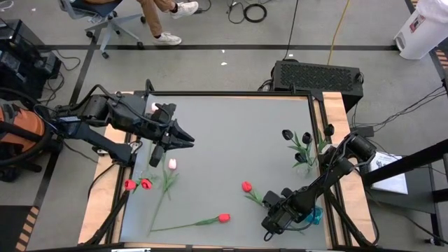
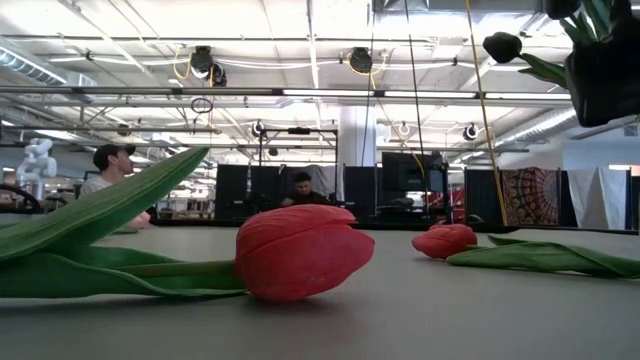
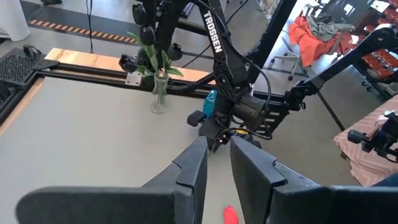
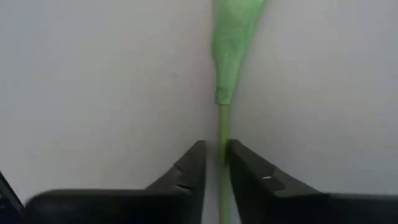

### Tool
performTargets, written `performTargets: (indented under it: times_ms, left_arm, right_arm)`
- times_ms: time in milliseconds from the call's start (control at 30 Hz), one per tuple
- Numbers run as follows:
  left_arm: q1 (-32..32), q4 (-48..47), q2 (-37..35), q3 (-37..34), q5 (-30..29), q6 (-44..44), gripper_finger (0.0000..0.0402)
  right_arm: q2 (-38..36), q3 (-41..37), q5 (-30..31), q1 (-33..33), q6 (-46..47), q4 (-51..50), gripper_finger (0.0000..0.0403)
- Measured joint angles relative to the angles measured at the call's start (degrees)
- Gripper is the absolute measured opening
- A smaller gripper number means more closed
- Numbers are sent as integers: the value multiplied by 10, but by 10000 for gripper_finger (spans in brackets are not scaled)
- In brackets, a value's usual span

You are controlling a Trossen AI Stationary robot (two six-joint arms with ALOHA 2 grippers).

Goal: Sort flowers into vase by color
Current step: Put the right red tulip into the left transparent vase

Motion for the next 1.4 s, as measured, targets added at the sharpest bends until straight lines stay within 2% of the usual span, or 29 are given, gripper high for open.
performTargets:
  times_ms: [100,167,500,833,1400]
  left_arm:
    - [0,0,0,0,0,0,77]
    - [0,0,0,0,0,0,77]
    - [0,0,0,0,0,0,77]
    - [0,0,0,0,0,0,77]
    - [0,0,0,0,-2,0,77]
  right_arm:
    - [0,0,-3,0,10,0,19]
    - [0,0,-4,0,15,1,6]
    - [1,0,-4,0,13,7,1]
    - [3,49,-4,1,-59,13,0]
    - [2,91,14,0,-73,-2,0]
